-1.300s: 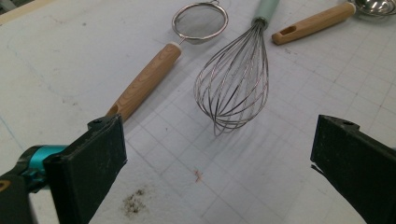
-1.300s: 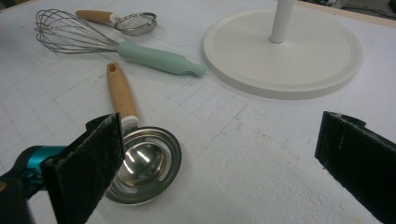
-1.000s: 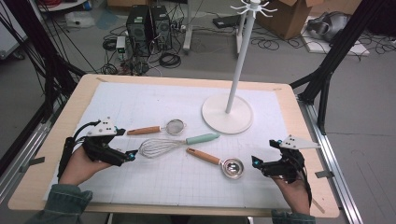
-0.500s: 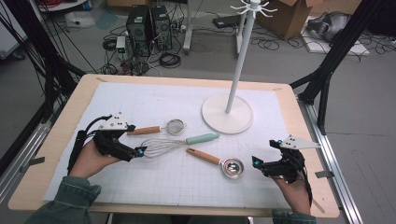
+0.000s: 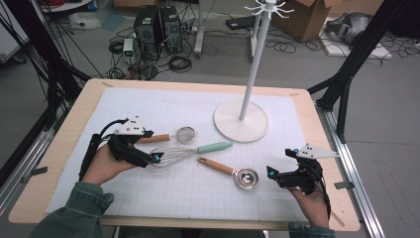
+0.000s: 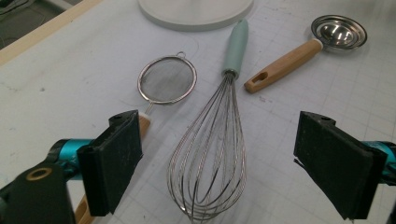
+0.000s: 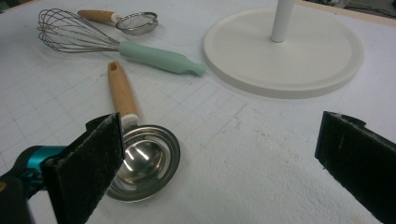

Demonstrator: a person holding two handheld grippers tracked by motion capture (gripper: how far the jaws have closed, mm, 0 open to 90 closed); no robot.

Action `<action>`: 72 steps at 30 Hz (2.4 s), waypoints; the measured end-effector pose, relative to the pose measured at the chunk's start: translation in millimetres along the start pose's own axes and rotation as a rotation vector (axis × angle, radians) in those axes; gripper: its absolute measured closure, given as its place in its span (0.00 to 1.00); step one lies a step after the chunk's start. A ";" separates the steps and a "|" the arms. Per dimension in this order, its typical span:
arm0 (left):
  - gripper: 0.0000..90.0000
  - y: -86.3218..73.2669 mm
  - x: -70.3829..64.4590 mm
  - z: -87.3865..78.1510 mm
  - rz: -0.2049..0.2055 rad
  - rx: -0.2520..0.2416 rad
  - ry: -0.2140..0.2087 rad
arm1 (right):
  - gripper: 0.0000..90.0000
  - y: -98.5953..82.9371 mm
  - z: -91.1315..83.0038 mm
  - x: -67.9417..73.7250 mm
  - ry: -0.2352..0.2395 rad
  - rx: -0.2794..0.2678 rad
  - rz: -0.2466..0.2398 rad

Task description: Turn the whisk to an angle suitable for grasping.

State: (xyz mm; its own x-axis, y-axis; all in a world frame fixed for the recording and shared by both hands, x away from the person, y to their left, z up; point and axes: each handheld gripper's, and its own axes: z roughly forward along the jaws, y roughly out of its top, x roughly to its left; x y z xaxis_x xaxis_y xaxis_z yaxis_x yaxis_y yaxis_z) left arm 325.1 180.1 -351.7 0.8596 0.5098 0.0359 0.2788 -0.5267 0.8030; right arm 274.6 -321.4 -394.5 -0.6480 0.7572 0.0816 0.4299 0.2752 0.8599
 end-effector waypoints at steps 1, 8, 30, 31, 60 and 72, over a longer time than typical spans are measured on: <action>0.21 2.0 -0.4 1.5 0.001 -0.003 -0.006 | 0.01 -0.1 0.3 0.0 0.000 0.001 0.001; 0.26 22.5 0.9 14.7 0.032 0.013 -0.038 | 0.01 -0.2 1.8 -0.3 0.003 0.002 0.000; 0.37 83.9 3.9 84.1 0.235 0.097 -0.201 | 0.01 -1.8 3.3 -1.9 0.013 0.002 0.004; 0.38 83.9 4.4 88.1 0.239 0.098 -0.202 | 0.01 -1.9 3.1 -2.3 0.014 0.000 0.003; 0.58 64.9 6.7 167.4 0.205 0.301 -0.258 | 0.01 -3.8 4.1 -4.4 0.021 -0.004 0.006; 0.67 60.5 3.9 177.8 0.205 0.365 -0.263 | 0.01 -3.5 4.0 -4.2 0.024 -0.005 0.004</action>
State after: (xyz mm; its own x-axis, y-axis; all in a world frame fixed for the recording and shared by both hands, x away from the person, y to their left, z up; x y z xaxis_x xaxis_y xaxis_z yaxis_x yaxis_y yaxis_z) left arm 421.5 29.3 -408.7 0.9783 0.2066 -0.0177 0.1840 -0.8260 0.5327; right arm 278.4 -323.2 -399.9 -0.6609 0.7441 0.0974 0.4299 0.2690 0.8619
